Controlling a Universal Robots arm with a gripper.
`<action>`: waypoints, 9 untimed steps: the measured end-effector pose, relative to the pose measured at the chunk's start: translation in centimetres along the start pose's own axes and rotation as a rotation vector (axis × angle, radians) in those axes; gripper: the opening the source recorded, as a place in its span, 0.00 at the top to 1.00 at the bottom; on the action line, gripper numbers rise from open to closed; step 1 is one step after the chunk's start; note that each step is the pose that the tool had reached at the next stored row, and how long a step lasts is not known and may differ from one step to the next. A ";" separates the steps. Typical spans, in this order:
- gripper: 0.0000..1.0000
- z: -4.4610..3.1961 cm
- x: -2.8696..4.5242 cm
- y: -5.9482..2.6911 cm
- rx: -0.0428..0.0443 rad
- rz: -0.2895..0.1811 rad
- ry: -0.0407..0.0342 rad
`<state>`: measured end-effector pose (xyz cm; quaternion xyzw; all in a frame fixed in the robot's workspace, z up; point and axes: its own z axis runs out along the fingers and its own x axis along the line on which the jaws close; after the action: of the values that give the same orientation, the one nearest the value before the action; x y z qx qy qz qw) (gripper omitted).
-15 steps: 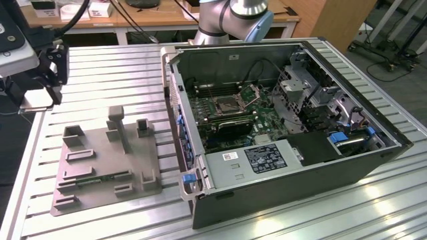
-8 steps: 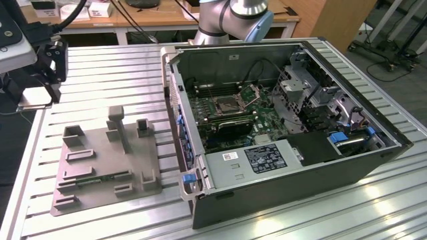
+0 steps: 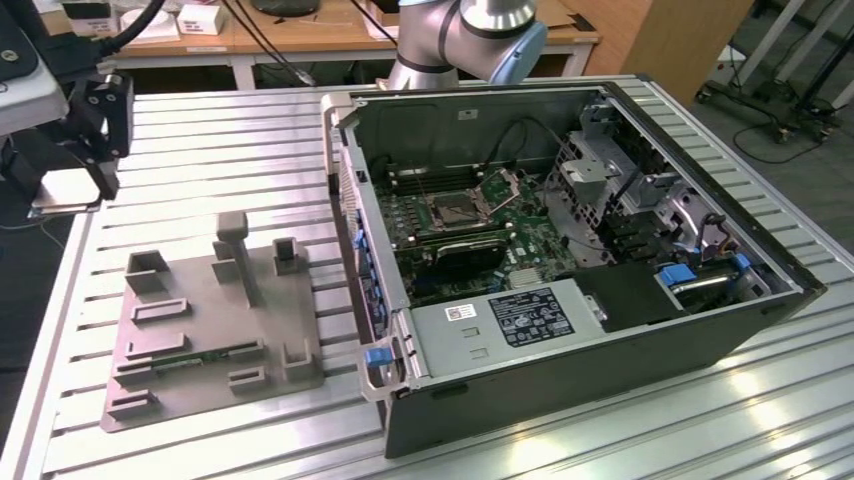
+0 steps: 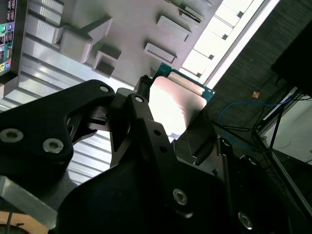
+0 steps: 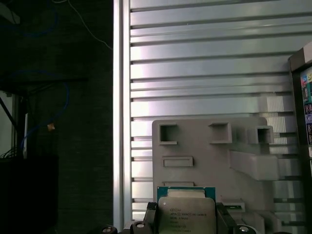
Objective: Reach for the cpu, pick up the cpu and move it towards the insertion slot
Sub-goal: 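Pick up the cpu and move it towards the insertion slot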
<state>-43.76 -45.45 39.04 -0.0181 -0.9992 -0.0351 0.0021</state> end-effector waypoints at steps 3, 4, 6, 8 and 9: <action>0.46 -0.24 0.00 0.02 -0.0001 0.000 0.0000; 0.46 -0.31 0.00 0.02 -0.0001 0.000 -0.0001; 0.46 -0.46 0.00 0.03 0.0000 0.000 0.0000; 0.46 -0.62 0.00 0.04 0.0000 0.000 0.0000; 0.46 -0.70 0.00 0.05 0.0000 0.000 0.0000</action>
<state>-43.76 -45.45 39.74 -0.0181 -0.9992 -0.0352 0.0021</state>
